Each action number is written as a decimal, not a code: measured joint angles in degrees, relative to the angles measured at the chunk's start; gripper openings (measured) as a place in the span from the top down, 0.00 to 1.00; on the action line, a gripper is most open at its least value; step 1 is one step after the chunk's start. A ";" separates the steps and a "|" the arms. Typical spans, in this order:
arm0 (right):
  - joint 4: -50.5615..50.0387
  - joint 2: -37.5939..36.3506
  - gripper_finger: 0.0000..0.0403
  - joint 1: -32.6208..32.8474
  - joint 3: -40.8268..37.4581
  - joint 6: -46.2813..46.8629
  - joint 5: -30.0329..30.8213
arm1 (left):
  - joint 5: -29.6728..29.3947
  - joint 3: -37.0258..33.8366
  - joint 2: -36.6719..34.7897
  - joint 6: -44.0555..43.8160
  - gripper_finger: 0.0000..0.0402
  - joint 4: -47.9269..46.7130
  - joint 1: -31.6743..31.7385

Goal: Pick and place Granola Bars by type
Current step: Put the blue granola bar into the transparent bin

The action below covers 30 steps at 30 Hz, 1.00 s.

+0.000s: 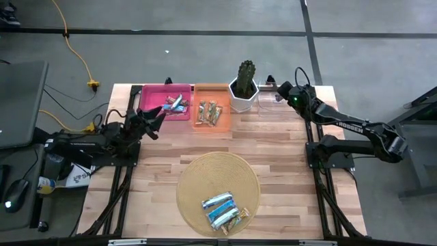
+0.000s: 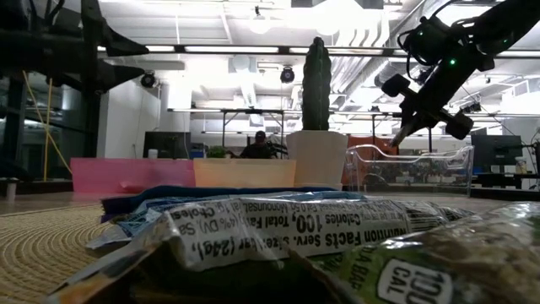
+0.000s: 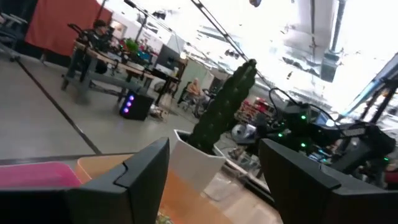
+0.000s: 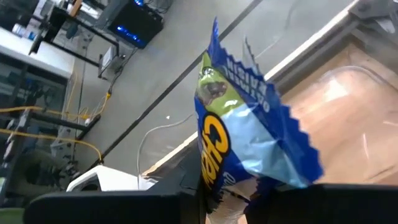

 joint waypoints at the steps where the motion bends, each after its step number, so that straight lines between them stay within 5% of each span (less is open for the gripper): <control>1: -0.12 0.00 0.86 0.00 0.00 0.43 0.12 | 0.35 0.00 -1.15 -0.05 0.39 -1.04 0.00; 6: -0.16 0.00 0.86 0.00 0.00 0.73 0.49 | 1.26 0.00 -7.01 1.83 0.39 -3.79 0.00; 24: -4.34 0.02 0.85 0.00 0.00 1.72 -0.36 | 4.40 0.00 -6.78 1.32 0.39 -5.07 0.00; 30: -4.50 0.02 0.75 -0.02 0.00 0.36 -1.52 | 4.41 0.00 -6.76 1.31 0.39 -5.10 0.00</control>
